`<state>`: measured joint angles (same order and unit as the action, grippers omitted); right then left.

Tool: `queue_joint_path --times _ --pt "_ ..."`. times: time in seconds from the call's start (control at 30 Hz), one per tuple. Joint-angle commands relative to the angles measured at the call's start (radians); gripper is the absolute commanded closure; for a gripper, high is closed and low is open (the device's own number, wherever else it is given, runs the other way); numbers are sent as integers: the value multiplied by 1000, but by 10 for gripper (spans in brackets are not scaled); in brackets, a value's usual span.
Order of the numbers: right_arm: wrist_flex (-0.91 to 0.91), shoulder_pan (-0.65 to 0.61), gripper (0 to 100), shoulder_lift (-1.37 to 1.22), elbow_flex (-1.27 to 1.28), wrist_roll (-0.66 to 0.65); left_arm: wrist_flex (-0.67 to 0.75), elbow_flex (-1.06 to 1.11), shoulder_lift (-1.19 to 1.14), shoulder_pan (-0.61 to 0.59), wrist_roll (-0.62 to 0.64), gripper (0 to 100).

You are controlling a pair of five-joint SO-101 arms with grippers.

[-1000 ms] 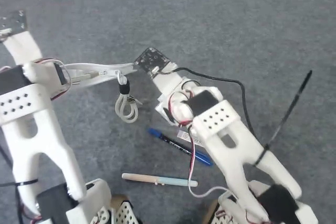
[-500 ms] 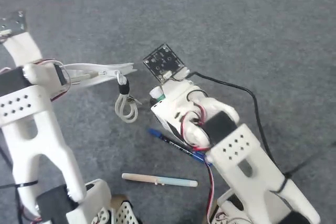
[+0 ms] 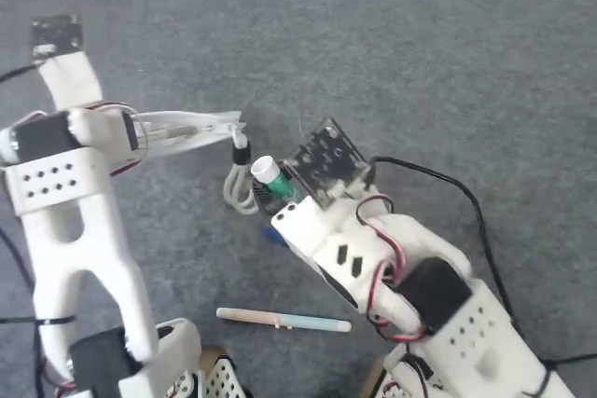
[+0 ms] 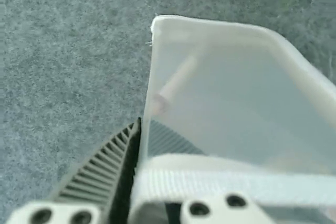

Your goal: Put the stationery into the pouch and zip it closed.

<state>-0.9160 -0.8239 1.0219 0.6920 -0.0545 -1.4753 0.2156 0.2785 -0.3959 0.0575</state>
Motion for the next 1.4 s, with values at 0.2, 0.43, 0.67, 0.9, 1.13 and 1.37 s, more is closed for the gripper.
queue_joint_path --times 0.2,0.43,0.67,0.9,1.13,1.37 --pt "127 -134 988 120 28 9 -52 59 -34 120 -17 987" --pt "412 -151 988 130 173 5 -66 59 -32 161 -17 987" --pt "714 -148 990 120 288 5 -66 59 -32 163 -17 987" --pt "816 -147 989 119 315 6 -66 61 -32 163 -17 987" --pt "921 -133 991 116 316 11 -66 62 -32 161 -17 987" --pt "1141 -76 991 -27 316 11 -63 61 -32 158 -17 987"
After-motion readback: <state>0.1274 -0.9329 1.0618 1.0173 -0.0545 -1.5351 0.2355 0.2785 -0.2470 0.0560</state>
